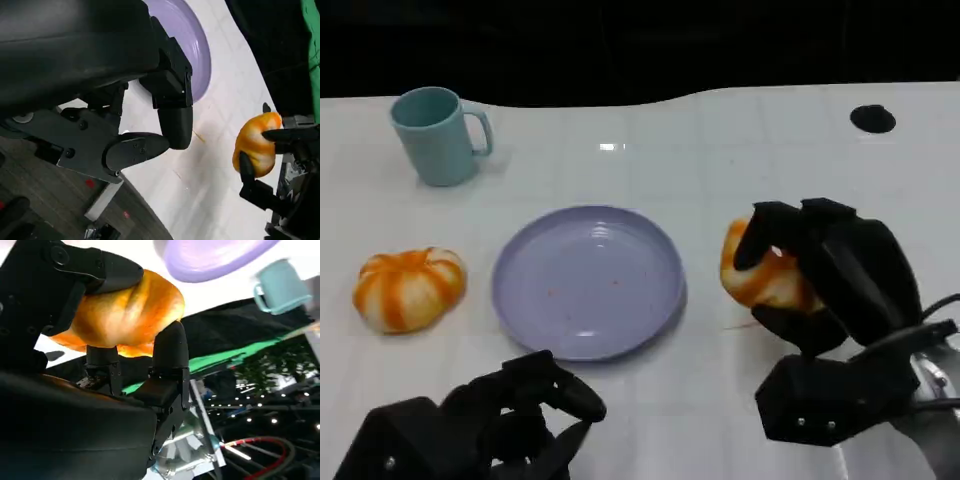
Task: Grasp the bread from the table and place it into the plate.
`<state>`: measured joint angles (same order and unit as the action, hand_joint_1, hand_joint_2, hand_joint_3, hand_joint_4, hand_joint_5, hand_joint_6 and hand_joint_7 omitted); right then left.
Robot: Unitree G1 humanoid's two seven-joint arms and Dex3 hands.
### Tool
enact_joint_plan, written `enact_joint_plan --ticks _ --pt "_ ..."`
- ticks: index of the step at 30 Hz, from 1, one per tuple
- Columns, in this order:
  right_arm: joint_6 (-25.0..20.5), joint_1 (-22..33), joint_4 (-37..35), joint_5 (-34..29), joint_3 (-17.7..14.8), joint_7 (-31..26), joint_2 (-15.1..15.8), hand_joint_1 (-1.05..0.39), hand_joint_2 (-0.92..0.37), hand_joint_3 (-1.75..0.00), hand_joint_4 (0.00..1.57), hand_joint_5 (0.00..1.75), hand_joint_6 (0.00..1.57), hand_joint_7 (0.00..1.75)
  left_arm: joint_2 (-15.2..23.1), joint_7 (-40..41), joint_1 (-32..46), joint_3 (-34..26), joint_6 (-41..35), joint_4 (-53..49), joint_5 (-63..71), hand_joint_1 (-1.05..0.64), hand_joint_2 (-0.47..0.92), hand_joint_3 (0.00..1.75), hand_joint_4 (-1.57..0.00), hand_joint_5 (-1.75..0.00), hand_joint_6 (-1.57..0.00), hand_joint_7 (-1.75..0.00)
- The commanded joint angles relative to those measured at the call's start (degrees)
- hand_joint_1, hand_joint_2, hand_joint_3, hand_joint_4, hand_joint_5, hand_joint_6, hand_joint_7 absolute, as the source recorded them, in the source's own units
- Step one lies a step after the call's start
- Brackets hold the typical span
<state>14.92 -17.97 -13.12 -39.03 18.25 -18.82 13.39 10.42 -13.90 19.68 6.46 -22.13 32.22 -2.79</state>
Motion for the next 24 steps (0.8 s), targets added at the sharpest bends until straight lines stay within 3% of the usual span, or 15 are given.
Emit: enact_joint_plan --ticks 1,11,24 --pt "1.0 -2.1 -0.2 0.6 0.2 0.6 -1.1 -0.13 -0.19 -1.44 1.0 1.75 0.81 1.68 0.4 0.7 0.2 0.0 0.6 -0.1 0.6 -0.24 0.79 0.69 -0.64 -1.75 -0.6 -1.32" --pt "2.0 -6.0 -5.7 -0.3 3.2 -0.4 -5.5 -0.08 -0.16 -1.45 1.02 1.75 0.82 1.68 0.4 0.6 0.4 0.1 0.8 -0.2 1.3 -0.23 0.79 0.68 -0.62 -1.75 -0.61 -1.32" --pt "5.2 -14.4 -20.3 0.1 6.4 -3.4 -12.5 -0.12 -0.18 -1.49 1.03 1.75 0.78 1.75 0.2 0.4 0.8 0.2 1.5 -0.4 1.5 -0.24 0.78 0.69 -0.65 -1.75 -0.61 -1.32"
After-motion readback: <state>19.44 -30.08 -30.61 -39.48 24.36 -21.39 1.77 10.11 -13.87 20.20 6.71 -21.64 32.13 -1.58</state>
